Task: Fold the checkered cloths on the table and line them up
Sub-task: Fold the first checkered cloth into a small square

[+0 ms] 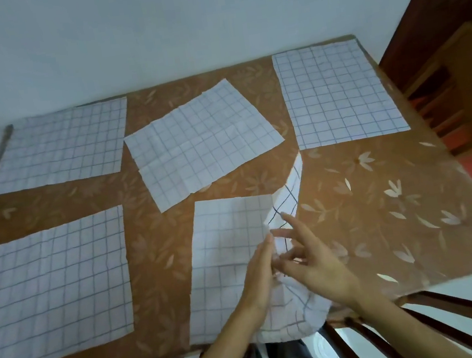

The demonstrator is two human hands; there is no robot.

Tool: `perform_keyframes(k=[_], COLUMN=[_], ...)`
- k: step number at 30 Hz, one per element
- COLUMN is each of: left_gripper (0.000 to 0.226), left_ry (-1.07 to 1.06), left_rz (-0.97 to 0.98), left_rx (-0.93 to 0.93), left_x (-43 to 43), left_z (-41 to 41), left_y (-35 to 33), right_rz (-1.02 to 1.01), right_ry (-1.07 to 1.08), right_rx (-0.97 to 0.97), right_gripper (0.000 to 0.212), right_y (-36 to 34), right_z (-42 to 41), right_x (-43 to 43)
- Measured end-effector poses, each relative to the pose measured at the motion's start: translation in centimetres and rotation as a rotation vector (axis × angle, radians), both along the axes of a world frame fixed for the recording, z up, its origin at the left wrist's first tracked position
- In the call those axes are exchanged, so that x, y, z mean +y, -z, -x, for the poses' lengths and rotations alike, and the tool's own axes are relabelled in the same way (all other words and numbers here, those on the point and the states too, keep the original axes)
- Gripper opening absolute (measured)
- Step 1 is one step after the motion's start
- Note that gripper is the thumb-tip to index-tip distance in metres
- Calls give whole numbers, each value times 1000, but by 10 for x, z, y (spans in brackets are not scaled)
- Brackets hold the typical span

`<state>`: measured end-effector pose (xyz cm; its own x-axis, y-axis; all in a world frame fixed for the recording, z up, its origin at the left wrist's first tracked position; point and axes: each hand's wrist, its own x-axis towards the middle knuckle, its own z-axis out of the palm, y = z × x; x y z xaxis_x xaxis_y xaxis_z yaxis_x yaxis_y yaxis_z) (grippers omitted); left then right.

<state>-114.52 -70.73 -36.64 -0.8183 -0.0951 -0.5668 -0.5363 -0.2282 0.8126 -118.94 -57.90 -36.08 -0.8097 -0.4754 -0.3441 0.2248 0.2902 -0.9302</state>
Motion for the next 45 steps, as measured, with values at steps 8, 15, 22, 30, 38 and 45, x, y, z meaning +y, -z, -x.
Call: perform_keyframes(k=[8, 15, 22, 30, 38, 45], left_gripper=[16, 14, 41, 67, 67, 75], left_ry=[-157, -89, -77, 188, 752, 1277], left_rz=[182, 445, 479, 560, 1304, 1250], left_rx=[-175, -213, -307, -385, 380, 519], left_x=[-67, -123, -146, -150, -98, -45], left_z=[-24, -46, -65, -84, -85, -76], left_y=[22, 50, 73, 80, 98, 112], right_rz=[37, -274, -606, -718, -683, -670], right_ry=[-131, -101, -269, -77, -62, 137], right_rx=[-107, 49, 153, 110, -44, 114], right_gripper=[54, 31, 46, 30, 30, 26], right_y=[13, 51, 98, 118, 127, 146], right_z=[-18, -36, -58, -90, -143, -174], right_x=[-21, -23, -13, -11, 7, -5])
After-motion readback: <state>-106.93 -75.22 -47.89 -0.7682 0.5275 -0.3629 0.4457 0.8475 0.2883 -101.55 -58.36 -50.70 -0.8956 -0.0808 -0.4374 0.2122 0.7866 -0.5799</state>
